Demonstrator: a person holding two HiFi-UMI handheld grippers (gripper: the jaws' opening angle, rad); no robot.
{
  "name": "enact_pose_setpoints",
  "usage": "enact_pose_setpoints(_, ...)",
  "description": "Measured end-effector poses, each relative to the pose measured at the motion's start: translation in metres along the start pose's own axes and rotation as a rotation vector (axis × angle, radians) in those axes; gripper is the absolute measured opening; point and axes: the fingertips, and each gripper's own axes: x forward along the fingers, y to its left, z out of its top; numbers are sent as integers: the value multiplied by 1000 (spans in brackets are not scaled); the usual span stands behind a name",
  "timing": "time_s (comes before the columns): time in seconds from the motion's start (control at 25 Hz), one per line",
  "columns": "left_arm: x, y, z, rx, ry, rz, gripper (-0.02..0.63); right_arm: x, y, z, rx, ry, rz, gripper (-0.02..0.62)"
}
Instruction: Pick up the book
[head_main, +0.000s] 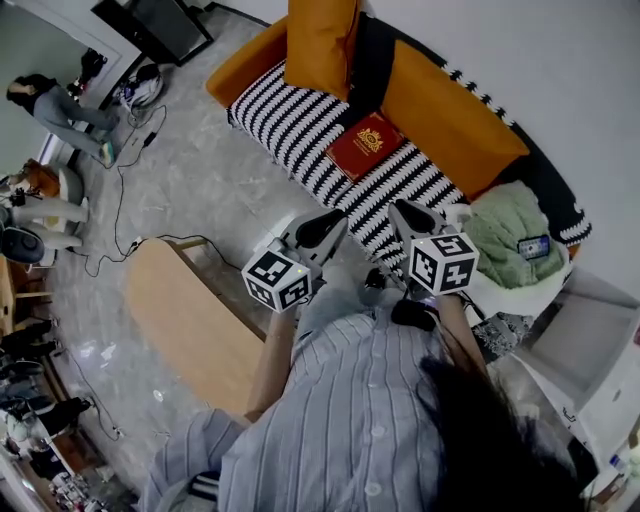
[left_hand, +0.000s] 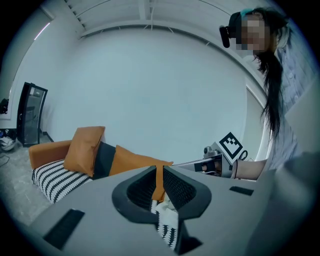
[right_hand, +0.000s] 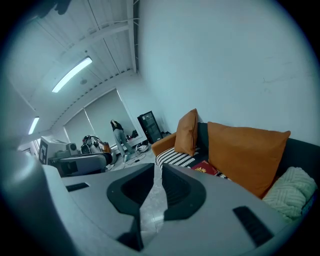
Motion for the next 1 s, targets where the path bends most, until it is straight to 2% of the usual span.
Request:
enact_pose_setpoints(0.28,6,11,-2,-7,25,8,32,6,-5,1,10,9,2,61)
enact_pose_setpoints(0.56,35,24,-3,-9,54,-40,32,18,-31,8,46,2,-45,61)
enact_pose_setpoints(0.8,56,63,2,-21,74,-61,32,43,-46,17,68,6,-87,61)
enact_pose_setpoints(1.0,71,103,5,-5,139,-85,32,78,-60,30,92,19,-127,61)
